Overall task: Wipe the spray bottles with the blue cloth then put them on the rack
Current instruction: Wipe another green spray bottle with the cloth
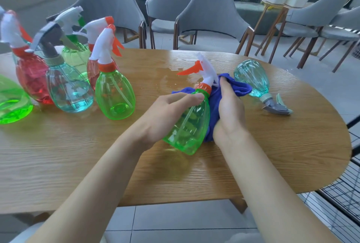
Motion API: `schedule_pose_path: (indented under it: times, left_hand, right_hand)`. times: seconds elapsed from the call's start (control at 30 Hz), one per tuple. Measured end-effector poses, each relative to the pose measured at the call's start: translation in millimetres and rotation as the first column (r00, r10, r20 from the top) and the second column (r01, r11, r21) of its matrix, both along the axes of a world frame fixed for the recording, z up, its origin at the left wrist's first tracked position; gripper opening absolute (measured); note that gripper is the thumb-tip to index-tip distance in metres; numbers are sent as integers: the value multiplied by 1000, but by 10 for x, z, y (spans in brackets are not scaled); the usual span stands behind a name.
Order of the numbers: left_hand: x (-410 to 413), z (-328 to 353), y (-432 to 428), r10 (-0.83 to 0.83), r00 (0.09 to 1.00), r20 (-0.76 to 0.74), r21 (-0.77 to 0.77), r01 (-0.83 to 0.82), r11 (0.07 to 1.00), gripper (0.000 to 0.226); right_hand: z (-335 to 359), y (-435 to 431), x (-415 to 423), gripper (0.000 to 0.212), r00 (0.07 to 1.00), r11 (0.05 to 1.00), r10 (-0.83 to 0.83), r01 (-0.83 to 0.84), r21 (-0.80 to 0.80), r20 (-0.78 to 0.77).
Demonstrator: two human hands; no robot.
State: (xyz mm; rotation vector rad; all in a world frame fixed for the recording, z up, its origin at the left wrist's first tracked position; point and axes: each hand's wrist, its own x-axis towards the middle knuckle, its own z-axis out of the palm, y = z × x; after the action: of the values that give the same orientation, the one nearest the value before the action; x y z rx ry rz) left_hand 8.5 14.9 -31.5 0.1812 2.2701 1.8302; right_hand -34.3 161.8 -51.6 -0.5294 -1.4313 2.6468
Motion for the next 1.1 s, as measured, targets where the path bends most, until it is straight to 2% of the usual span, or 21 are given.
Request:
schedule_pose_path:
  times: [0.07,0.13,0.23,0.3,0.4,0.5,0.63,0.8,0.9,1.0,1.1]
  left_hand:
    - [3,-14,11,25,1000,-7,-4,-25,1000,35]
    - [-25,-28,6,95,995,-38,15,-95,995,35]
    - [-103,-55,-53,238,968,-77,46,-235,971,34]
    - [-123,-63,-68,270,959,-88,28,-268,963,35]
    - [-112,-64,-42,259,956,-135,-24,-265,964,35]
    - [-99,-75,-6,206,961,-182,-82,-223,971,32]
    - [-75,-79,14,204,951,-231,-114,-235,965,44]
    - [-84,-134,-15,280,908,-311,-174,-344,923,63]
    - [-77,-154,-7,271,895,-353,-218,-360,907,58]
    - [-60,-157,-1,226,907,-355,-245,-324,914,47]
    - [-40,-148,45,210,914,-346,-249,-306,919,45]
  right_hand:
    - [5,6,-11,31,999,999,-33,33,7,2]
    - [-7,33,-25,22,994,990,-106,108,88,-25]
    - [-14,62,-2,25,972,938,-150,198,285,-181]
    - [28,39,59,21,956,866,-59,192,461,-288]
    - [81,-64,155,10,922,784,146,114,610,-360]
    - [62,-111,188,6,860,671,221,208,711,-460]
    - [32,-41,151,21,838,548,194,339,765,-511]
    - [21,-66,182,16,837,468,252,334,818,-486]
    - [24,-41,179,9,844,472,275,299,830,-461]
    - [23,-31,168,20,851,457,215,346,820,-479]
    - [33,-8,164,25,850,485,156,377,789,-503]
